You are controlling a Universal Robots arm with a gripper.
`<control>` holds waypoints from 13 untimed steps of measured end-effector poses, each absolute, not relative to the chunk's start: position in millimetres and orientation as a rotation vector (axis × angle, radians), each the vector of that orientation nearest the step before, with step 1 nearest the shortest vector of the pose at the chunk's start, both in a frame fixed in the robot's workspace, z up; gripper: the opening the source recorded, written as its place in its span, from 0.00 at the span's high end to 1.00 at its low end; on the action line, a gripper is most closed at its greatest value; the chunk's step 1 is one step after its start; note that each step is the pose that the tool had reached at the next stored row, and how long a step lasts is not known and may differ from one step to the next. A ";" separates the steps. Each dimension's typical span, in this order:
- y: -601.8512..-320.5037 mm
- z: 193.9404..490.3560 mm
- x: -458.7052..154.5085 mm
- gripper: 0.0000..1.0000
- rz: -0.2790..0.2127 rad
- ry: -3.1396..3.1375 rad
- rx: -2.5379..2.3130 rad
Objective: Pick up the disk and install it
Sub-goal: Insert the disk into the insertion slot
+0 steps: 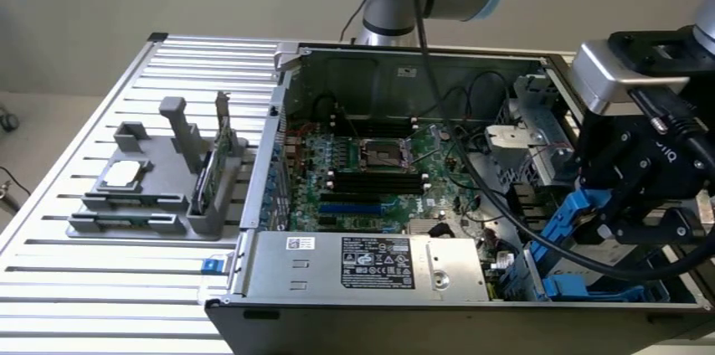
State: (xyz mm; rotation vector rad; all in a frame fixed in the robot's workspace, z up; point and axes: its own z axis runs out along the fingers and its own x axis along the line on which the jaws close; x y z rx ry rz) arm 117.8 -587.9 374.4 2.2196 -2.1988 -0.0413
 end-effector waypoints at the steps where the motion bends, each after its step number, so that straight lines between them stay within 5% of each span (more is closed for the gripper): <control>1: -587.9 372.5 117.7 0.67 -0.041 -2.199 2.220; 13: -588.1 352.0 116.4 0.67 -0.036 -2.201 2.222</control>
